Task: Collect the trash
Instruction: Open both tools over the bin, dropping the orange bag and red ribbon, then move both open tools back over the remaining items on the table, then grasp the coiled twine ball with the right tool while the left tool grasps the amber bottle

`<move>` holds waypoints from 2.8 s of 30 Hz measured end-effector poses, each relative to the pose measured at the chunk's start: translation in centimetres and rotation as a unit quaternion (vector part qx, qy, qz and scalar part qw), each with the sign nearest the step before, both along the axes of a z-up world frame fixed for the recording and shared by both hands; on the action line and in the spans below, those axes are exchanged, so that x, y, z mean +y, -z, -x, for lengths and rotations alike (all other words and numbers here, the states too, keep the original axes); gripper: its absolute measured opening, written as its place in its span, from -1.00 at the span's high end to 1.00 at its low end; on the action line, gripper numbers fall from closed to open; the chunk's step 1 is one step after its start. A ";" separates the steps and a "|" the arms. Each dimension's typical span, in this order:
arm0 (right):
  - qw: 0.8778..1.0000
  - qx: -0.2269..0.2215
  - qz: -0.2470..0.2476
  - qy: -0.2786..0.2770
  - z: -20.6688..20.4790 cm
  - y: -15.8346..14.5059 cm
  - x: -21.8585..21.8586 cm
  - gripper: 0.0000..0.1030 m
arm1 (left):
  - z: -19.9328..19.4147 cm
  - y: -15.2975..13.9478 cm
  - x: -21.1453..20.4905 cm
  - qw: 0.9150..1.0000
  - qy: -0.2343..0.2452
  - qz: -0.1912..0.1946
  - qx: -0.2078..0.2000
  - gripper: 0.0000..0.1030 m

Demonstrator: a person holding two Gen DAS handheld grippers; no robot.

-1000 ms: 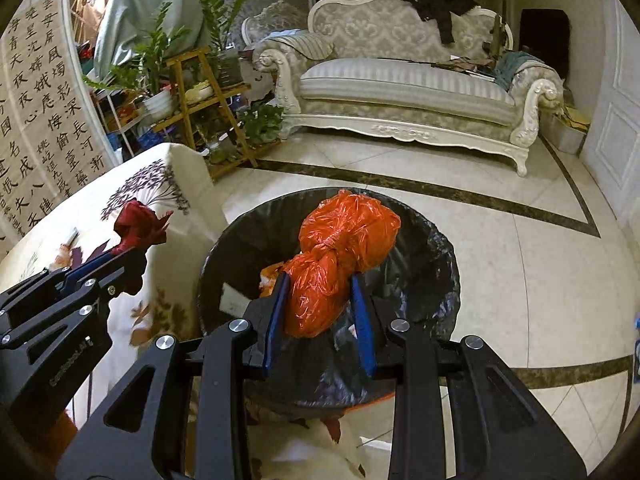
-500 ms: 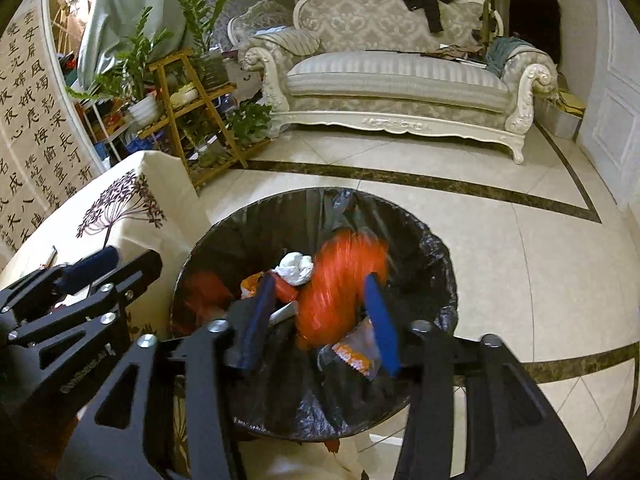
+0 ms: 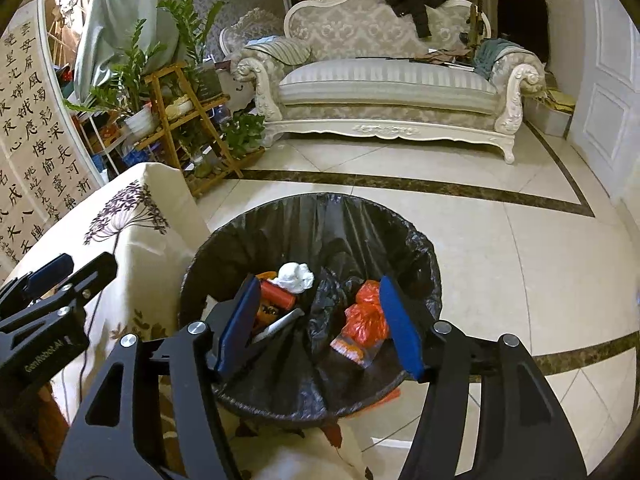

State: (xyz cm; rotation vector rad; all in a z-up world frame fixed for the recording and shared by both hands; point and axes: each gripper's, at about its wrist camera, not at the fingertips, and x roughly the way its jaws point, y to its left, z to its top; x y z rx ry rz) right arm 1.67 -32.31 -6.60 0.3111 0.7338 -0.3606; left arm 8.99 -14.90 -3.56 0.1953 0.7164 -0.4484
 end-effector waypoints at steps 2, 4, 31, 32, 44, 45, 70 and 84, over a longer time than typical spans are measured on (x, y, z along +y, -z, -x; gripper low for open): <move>1.000 -0.001 -0.002 -0.007 0.2 -0.3 0.9 -0.18 | 0.5 -0.4 1.4 1.000 -0.011 0.003 -0.004 -0.43; 1.000 -0.003 -0.003 -0.017 0.4 -0.6 2.1 -0.18 | 1.2 -0.8 3.0 1.000 -0.027 0.000 -0.013 -0.47; 0.972 0.017 0.021 -0.235 -3.9 -1.3 22.5 -0.02 | 4.1 0.4 25.3 0.972 -0.237 -0.001 0.001 -0.51; 0.971 0.021 0.022 -0.238 -4.2 -1.1 22.8 0.01 | 4.0 0.5 25.8 0.971 -0.240 0.001 0.003 -0.50; 0.966 0.051 0.024 -0.253 -6.9 0.2 25.0 0.28 | 3.1 1.0 27.3 0.969 -0.246 0.011 0.015 -0.51; 0.965 0.054 0.024 -0.256 -7.1 0.3 25.1 0.37 | 3.0 1.0 27.2 0.969 -0.244 0.012 0.015 -0.51; 0.972 0.052 0.010 -0.230 -7.8 0.5 21.8 0.62 | -2.3 1.6 22.1 0.984 -0.171 0.002 0.041 -0.51; 0.972 0.049 -0.006 -0.230 -8.0 0.6 20.9 0.62 | -4.6 2.6 20.6 0.988 -0.137 -0.015 0.063 -0.50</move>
